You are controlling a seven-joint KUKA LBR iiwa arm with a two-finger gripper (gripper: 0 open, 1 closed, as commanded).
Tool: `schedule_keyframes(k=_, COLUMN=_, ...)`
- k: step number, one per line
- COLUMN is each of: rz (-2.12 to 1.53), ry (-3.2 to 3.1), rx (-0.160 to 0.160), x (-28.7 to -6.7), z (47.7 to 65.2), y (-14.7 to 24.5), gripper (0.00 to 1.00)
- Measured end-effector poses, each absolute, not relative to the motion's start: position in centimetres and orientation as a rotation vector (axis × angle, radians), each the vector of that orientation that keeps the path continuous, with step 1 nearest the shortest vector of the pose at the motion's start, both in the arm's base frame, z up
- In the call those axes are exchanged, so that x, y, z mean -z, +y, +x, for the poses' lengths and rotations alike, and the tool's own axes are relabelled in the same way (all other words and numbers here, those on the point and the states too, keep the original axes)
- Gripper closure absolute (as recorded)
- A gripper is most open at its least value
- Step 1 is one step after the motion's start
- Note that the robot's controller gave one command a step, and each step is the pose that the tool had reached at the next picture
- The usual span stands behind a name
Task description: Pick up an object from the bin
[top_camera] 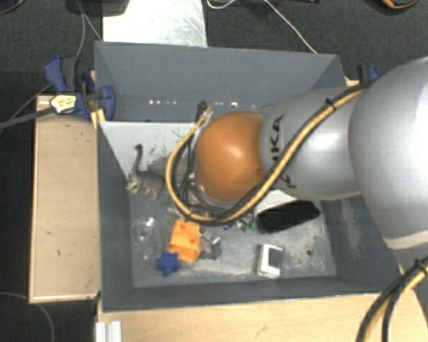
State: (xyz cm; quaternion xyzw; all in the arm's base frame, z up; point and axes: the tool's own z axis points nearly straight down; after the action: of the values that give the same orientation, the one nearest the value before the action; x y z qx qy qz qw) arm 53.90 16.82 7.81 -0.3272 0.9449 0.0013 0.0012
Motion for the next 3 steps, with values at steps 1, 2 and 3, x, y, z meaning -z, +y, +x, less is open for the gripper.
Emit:
schedule_keyframes(k=1, rz=-1.354, ry=2.82, rx=-0.001, x=-7.25, z=53.25, y=18.34, gripper=1.0)
schedule_keyframes(k=2, rz=-1.346, ry=2.825, rx=-0.002, x=-7.29, z=53.27, y=18.36, gripper=1.0)
schedule_keyframes(k=3, rz=-1.34, ry=2.828, rx=-0.002, x=-7.31, z=53.28, y=18.38, gripper=1.0)
